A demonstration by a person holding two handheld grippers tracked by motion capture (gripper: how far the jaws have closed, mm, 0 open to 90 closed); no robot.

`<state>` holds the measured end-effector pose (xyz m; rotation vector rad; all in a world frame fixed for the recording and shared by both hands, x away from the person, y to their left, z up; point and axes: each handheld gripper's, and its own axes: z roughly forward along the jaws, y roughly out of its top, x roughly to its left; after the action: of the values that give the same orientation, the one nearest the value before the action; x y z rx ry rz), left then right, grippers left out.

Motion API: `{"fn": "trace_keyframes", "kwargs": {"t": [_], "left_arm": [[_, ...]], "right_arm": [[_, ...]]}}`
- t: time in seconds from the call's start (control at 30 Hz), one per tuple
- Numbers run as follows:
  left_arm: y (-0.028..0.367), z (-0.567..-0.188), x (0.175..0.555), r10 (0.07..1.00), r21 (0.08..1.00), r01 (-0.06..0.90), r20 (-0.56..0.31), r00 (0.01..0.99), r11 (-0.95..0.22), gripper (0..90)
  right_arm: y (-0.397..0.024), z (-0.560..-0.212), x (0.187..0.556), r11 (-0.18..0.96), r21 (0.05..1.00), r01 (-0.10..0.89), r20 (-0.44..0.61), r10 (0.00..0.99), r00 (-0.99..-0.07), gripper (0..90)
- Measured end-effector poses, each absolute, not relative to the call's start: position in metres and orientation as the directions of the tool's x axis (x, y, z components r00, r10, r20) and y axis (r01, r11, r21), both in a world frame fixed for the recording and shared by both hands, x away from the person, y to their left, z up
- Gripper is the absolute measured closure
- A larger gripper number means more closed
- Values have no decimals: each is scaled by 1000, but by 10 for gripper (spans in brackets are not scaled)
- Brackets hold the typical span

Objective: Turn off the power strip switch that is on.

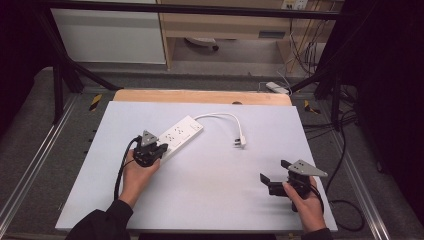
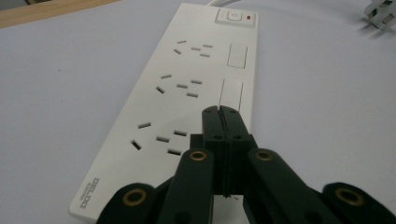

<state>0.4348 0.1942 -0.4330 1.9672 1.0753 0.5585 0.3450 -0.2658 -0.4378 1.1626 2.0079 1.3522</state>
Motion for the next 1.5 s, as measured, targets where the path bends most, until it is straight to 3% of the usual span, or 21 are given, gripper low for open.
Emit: {"fn": "trace_keyframes", "kwargs": {"t": [0.23, 0.5, 0.63, 0.83, 1.13, 1.5], "left_arm": [[191, -427, 437, 855, 847, 444, 24, 519, -293, 900], [193, -422, 439, 853, 875, 419, -14, 522, -242, 893], [196, -422, 440, 862, 882, 415, -19, 507, -224, 754], [201, -418, 442, 884, 901, 401, -44, 466, -167, 431], [208, -410, 442, 900, 898, 422, -77, 429, -124, 151], [220, -396, 439, 892, 921, 381, -101, 441, -84, 91]], "right_arm": [[-267, -437, 345, 160, 908, 387, 83, 837, -540, 24], [-269, -436, 343, 153, 909, 388, 87, 840, -535, 24], [-269, -436, 343, 157, 908, 388, 84, 839, -538, 24], [-269, -436, 344, 156, 908, 389, 86, 838, -538, 24], [-268, -436, 344, 157, 907, 391, 88, 837, -540, 24], [-269, -436, 344, 154, 908, 390, 88, 839, -537, 23]]}}
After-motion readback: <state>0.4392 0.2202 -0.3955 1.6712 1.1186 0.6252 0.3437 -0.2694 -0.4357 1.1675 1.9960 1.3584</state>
